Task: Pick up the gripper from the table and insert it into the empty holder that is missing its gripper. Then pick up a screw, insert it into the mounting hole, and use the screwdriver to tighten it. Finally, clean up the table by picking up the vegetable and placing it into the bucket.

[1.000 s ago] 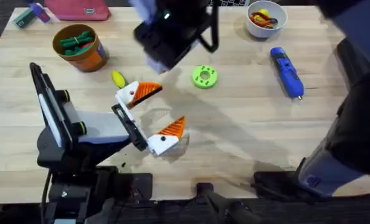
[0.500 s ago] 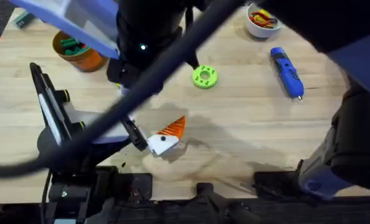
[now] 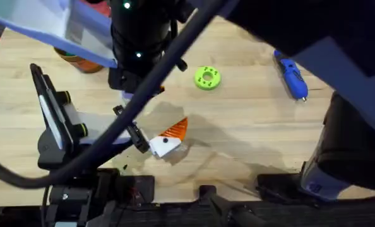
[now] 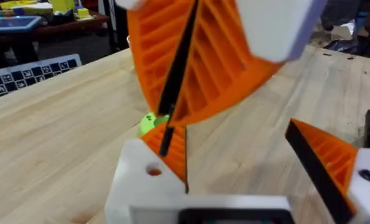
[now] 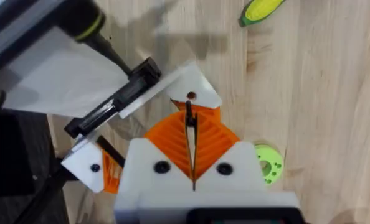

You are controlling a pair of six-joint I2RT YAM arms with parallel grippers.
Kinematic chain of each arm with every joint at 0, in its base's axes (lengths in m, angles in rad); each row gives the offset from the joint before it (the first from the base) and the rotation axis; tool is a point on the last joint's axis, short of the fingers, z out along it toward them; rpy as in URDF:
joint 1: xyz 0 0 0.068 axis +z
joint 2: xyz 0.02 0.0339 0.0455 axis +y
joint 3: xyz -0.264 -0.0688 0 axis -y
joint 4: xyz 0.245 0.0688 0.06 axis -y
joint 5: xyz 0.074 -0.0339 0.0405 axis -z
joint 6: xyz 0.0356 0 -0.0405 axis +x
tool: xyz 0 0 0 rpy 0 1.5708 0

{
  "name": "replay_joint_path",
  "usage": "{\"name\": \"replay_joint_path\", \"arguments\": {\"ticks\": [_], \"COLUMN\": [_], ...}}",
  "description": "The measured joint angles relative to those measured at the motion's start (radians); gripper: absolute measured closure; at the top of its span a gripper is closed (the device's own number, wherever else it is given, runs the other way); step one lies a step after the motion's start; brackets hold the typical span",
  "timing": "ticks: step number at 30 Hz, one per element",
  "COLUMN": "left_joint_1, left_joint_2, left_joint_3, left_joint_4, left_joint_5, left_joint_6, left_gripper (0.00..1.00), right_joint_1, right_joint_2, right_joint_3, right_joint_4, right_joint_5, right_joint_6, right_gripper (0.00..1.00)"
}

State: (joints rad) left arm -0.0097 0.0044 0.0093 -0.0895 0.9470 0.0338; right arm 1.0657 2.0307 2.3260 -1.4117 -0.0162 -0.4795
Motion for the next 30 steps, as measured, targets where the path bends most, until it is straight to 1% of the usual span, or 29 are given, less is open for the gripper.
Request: {"name": "replay_joint_path", "arguments": {"ticks": [30], "left_joint_1": [0.0], "left_joint_2": [0.0], "left_joint_3": [0.0], "left_joint_4": [0.0], "left_joint_5": [0.0], "left_joint_6": [0.0], "left_gripper": [0.015], "right_joint_1": [0.0], "right_joint_2": [0.039], "right_joint_3": [0.001], "right_joint_4": [0.0], "right_joint_5": [0.016], "right_joint_6": [-0.004], "right_gripper": [0.996]}}
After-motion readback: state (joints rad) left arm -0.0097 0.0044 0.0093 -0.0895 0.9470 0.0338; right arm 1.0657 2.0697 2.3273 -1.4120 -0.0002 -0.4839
